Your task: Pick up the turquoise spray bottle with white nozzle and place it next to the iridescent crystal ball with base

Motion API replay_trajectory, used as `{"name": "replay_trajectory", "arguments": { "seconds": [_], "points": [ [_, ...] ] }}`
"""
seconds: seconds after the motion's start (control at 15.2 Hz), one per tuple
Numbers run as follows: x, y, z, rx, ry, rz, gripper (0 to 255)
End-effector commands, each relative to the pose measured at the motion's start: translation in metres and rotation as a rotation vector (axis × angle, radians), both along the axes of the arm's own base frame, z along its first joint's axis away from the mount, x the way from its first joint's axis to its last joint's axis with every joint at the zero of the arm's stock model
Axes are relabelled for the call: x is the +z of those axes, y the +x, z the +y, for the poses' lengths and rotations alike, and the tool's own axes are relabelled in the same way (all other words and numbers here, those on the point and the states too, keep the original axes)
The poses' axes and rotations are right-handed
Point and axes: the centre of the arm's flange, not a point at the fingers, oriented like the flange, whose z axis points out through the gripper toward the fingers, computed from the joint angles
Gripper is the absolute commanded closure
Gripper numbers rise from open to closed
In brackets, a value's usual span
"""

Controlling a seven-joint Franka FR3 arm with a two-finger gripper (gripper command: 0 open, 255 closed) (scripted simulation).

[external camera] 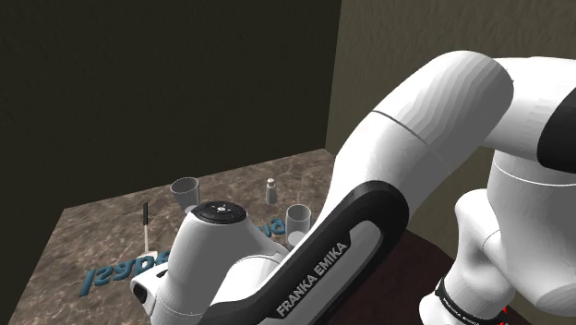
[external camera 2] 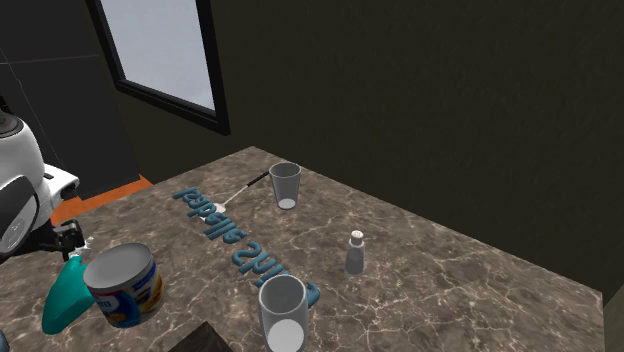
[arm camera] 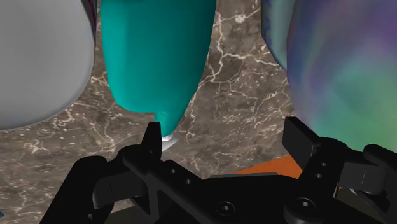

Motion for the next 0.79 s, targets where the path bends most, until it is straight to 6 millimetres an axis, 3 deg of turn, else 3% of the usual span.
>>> {"name": "replay_trajectory", "arguments": {
  "seconds": [0.0,0.2,0.73],
  "points": [
    [0.012,-0.002,-0.005,0.004,0.002,0.000,0],
    [0.045,-0.003,-0.023,0.004,0.002,0.000,0],
    [0.045,-0.003,-0.023,0.004,0.002,0.000,0]
  ]
}}
